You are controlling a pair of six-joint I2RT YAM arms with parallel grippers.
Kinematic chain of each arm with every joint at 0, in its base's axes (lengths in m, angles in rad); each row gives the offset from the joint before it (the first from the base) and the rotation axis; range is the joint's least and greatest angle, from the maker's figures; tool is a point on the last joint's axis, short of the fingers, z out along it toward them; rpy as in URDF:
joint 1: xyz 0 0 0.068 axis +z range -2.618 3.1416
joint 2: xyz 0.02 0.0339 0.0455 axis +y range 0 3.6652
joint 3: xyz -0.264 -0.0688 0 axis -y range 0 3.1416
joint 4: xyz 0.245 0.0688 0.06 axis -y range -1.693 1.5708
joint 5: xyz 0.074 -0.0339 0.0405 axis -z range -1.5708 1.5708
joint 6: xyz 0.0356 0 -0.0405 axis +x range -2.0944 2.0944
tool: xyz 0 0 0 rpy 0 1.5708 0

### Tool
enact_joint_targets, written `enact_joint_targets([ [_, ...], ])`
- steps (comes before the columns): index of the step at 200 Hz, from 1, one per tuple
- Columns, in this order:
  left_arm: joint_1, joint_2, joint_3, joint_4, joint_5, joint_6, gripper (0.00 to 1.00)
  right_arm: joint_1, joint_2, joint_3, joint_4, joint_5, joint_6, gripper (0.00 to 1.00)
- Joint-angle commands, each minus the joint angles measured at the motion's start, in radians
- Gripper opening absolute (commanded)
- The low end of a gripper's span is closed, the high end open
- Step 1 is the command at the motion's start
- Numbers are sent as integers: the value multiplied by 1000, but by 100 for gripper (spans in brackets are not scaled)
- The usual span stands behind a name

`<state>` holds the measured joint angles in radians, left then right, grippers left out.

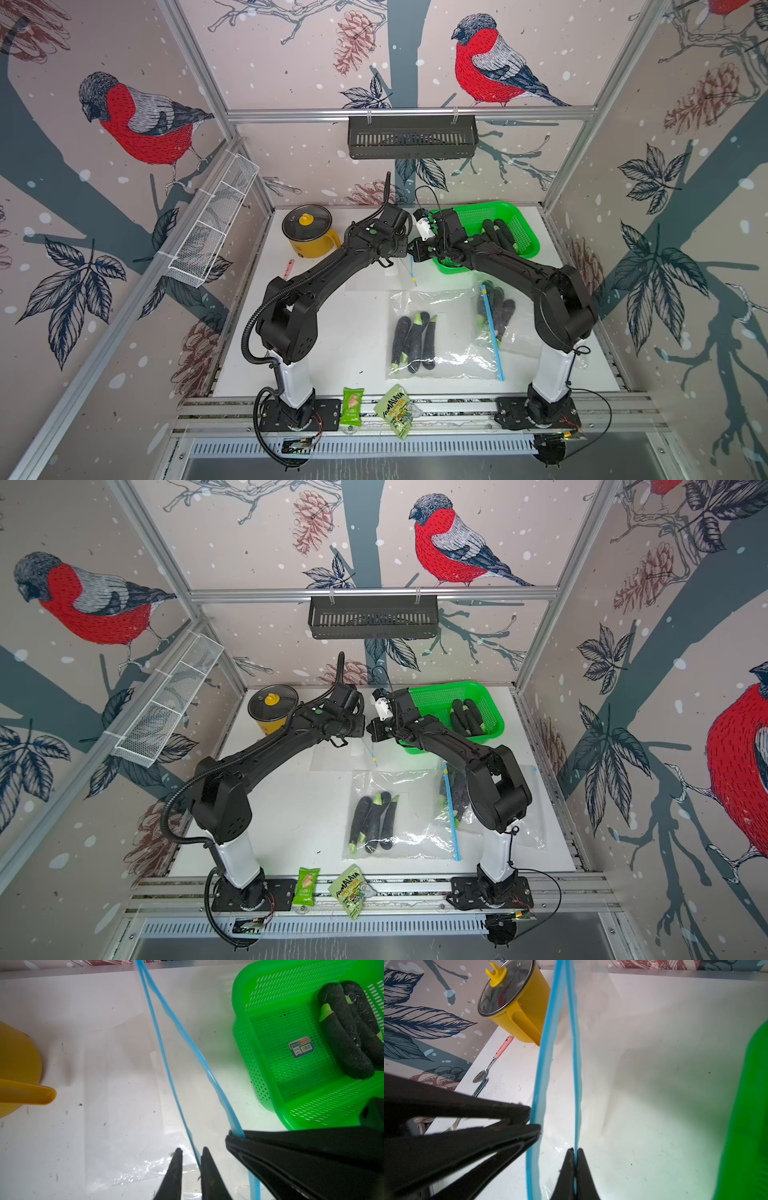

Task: Place the eggplant in a zip-top bag and seal the zipper
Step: Open the zipper of the food storage bag at the center of the board.

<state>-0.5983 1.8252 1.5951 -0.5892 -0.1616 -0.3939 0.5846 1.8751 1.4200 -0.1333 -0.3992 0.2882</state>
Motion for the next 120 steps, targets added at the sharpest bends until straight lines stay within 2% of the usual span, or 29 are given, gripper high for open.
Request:
enact_joint_targets([
  [1,1,-19,-20,-14,-18,-23,23,12,-35,-16,-13,3,11,6],
  [27,1,-30,-49,4,-14,-32,26,29,-69,-22,-28,12,18,5],
  [97,0,-66,-63,9,-17,-46,27,35,-126,-63,-32,49,36,5],
  [113,1,-85,-76,18,-21,-55,25,35,-136,-60,-39,56,30,5],
  [120,1,-92,-79,19,-27,-60,20,34,-141,-58,-41,59,29,5],
])
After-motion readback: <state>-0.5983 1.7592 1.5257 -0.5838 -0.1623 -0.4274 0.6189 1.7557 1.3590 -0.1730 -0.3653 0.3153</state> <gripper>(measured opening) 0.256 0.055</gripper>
